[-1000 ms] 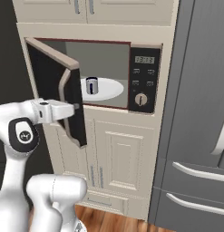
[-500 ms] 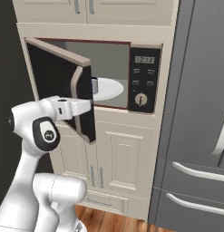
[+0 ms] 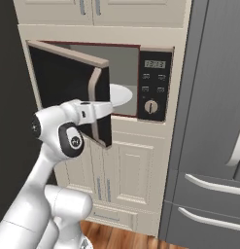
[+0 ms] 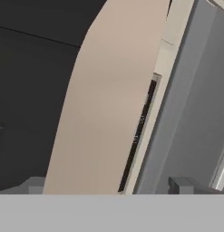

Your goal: Pick the mug from the counter and place it inside the microwave. Then close the microwave.

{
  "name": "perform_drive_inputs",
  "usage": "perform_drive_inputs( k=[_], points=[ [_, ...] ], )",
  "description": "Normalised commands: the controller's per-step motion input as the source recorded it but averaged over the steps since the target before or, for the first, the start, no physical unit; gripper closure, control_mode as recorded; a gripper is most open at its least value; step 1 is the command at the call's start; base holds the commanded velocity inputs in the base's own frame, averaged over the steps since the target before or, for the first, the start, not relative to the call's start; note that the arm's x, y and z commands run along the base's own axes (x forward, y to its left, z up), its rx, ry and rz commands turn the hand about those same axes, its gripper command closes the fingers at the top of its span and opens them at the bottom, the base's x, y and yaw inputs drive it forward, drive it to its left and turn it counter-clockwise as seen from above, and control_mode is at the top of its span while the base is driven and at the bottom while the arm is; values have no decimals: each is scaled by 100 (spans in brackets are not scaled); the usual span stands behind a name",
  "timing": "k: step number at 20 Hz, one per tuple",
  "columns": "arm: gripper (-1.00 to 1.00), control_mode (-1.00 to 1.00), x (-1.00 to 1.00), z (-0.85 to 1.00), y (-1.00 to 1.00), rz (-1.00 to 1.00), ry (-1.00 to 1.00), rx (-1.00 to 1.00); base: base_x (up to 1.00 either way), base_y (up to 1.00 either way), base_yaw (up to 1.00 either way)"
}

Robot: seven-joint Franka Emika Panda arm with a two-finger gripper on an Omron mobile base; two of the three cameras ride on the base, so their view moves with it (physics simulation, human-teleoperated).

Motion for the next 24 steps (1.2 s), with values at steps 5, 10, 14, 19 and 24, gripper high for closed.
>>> perform_drive_inputs(
  k=[5, 10, 14, 19, 24],
  points=[
    [-100, -100, 36, 0, -18, 4, 2, 0, 0, 0, 0],
    [-100, -100, 27, 6, -7, 2, 2, 0, 0, 0, 0],
    [-100, -100, 29, 6, -9, 1, 1, 0, 0, 0, 0],
    [-100, -100, 35, 1, -13, 0, 3, -3, 0, 0, 0],
    [-100, -100, 38, 3, -8, 0, 4, -3, 0, 0, 0]
  ],
)
